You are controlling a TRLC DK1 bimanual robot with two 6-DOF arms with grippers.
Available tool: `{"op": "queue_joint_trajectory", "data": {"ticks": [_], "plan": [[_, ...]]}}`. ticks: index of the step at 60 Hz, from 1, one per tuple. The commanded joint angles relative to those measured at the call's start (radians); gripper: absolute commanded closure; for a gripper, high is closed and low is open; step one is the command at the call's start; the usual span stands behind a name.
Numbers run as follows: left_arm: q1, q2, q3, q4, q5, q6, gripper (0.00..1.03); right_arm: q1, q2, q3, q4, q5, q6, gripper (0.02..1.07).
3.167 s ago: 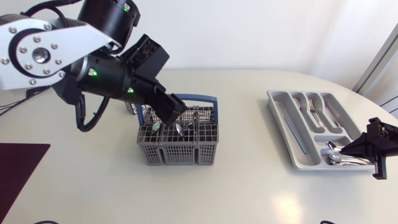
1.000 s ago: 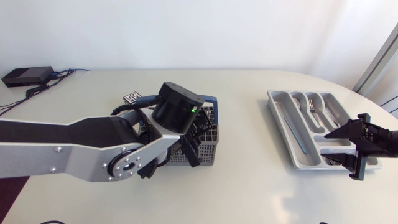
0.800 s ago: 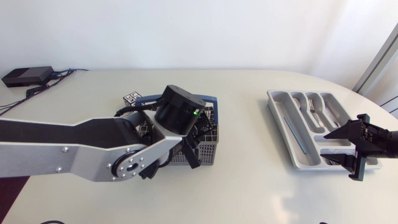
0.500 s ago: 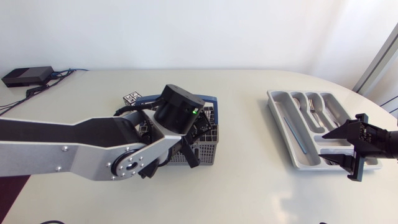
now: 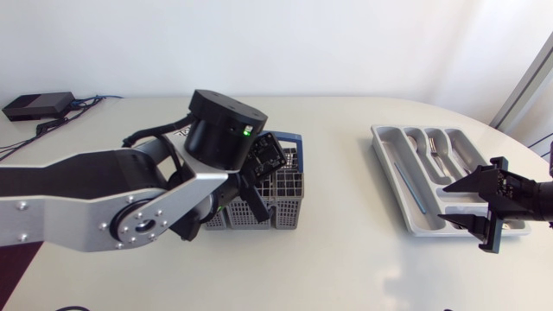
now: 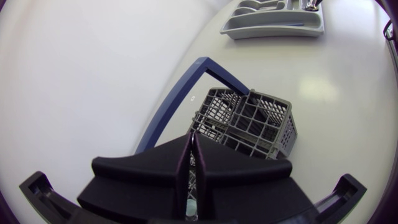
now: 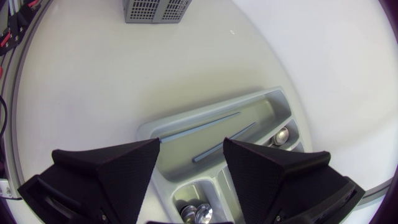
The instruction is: Transfer all utensils from the basket to the drawer tray.
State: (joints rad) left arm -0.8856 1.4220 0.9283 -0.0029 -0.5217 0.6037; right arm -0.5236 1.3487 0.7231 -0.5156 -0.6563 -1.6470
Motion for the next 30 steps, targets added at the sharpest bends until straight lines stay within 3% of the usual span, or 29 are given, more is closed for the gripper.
{"op": "queue_joint_trajectory", "data": {"ticks": [1,20,30], "plan": [[0.000,-0.051,0.027,-0.034,-0.004,0.031,1.00,0.016,-0.031,-0.016,-0.011,-0.014,0.035,0.33],[-0.033,-0.159,0.133,-0.224,0.014,0.028,1.00,0.091,-0.108,-0.024,-0.014,-0.042,0.142,0.33],[-0.032,-0.202,0.231,-0.390,0.083,-0.074,1.00,0.163,-0.204,-0.022,-0.054,-0.089,0.266,0.33]]}}
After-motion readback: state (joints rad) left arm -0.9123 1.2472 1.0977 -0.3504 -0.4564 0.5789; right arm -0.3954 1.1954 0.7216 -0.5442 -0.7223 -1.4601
